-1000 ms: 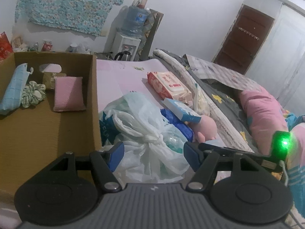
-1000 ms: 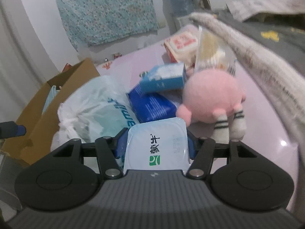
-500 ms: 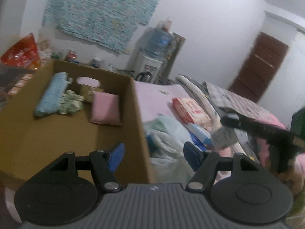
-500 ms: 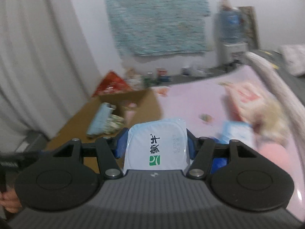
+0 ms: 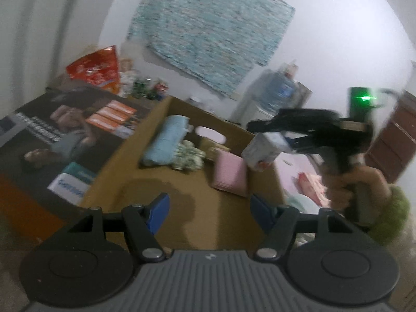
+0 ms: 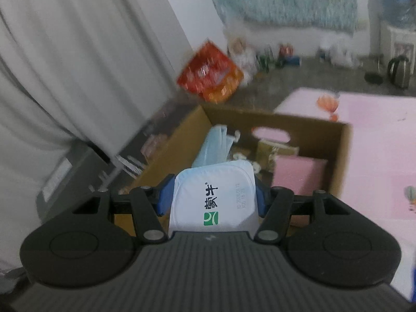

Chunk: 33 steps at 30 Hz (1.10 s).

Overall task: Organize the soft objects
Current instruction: 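Carry the yogurt cup into the cardboard box and open the right tool, then move the right tool back to the mat toward the pink plush toy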

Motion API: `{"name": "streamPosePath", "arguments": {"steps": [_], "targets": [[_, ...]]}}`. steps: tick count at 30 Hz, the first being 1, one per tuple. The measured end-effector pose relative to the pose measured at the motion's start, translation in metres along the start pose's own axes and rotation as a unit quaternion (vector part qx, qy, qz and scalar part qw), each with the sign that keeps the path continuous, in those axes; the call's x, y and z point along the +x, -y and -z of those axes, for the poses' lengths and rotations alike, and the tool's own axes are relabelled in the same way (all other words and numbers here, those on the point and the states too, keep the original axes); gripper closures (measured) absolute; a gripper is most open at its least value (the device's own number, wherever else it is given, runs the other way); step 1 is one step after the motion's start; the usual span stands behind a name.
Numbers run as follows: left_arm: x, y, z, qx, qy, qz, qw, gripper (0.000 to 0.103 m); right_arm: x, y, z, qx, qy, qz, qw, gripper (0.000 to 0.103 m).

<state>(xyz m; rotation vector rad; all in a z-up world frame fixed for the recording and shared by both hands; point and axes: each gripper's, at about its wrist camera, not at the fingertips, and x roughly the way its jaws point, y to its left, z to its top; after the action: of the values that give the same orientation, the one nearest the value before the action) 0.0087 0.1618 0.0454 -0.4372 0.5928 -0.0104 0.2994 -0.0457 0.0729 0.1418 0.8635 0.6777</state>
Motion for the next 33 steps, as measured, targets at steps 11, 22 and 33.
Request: {"name": "streamPosePath", "arguments": {"steps": [11, 22, 33], "targets": [[-0.009, -0.044, -0.008, -0.038, 0.010, -0.029, 0.9988, 0.033, 0.137, 0.020, -0.004, 0.039, -0.092, 0.119, 0.988, 0.045], [-0.002, -0.050, -0.005, -0.043, 0.000, -0.028, 0.9987, 0.033, 0.169, 0.036, 0.000, 0.061, -0.088, 0.121, 0.987, 0.041], [-0.004, -0.023, -0.003, -0.020, -0.002, -0.027, 0.9994, 0.027, 0.098, 0.025, -0.014, 0.069, -0.027, 0.070, 0.995, 0.033]]}}
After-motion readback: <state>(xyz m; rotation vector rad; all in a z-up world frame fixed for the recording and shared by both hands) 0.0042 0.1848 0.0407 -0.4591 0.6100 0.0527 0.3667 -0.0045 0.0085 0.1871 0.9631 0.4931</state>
